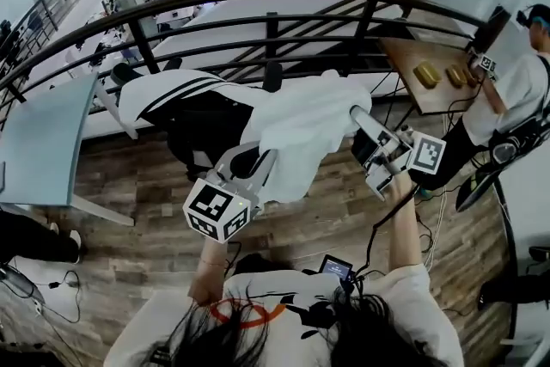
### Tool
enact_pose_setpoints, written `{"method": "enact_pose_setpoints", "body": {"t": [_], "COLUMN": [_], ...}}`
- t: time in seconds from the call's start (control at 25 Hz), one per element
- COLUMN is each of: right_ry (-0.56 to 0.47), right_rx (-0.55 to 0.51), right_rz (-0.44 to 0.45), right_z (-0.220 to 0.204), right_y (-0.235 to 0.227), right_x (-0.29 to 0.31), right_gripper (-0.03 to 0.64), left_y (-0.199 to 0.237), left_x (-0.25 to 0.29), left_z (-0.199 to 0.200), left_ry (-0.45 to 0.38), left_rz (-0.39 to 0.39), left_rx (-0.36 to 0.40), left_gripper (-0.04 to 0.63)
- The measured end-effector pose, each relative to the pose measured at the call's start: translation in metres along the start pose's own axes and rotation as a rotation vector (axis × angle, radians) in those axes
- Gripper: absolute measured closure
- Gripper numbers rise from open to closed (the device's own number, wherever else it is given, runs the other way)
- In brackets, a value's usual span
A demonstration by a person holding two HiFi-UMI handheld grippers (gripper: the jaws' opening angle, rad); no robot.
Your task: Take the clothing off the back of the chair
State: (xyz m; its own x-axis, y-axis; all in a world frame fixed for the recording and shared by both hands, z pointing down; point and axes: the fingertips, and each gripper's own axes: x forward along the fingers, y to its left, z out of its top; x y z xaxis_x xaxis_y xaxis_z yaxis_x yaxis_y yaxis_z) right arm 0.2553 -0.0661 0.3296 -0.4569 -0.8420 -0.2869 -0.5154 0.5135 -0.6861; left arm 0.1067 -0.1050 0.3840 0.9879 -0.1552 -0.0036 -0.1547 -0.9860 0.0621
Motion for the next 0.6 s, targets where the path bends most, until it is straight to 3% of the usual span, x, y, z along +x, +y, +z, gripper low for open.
{"method": "enact_pose_setpoints", "body": {"t": [0.36, 0.6], "right_ry": [-0.012, 0.015], "right_rx": [-0.033, -0.069], "right_rz": [-0.138, -0.247], "right_z": [0.017, 0.003], "right_y": [-0.005, -0.014], "right_x": [-0.087, -0.134], "right_gripper": [0.555, 0.555], "left_y": [-0.067, -0.104], "left_x": [0.049, 0.071], "left_z": [-0.003, -0.016], "left_ry": [-0.018, -0.021], "left_rz": [-0.05, -0.066], "left_rx": [-0.065, -0.136], "left_gripper": [0.466, 0.466]}}
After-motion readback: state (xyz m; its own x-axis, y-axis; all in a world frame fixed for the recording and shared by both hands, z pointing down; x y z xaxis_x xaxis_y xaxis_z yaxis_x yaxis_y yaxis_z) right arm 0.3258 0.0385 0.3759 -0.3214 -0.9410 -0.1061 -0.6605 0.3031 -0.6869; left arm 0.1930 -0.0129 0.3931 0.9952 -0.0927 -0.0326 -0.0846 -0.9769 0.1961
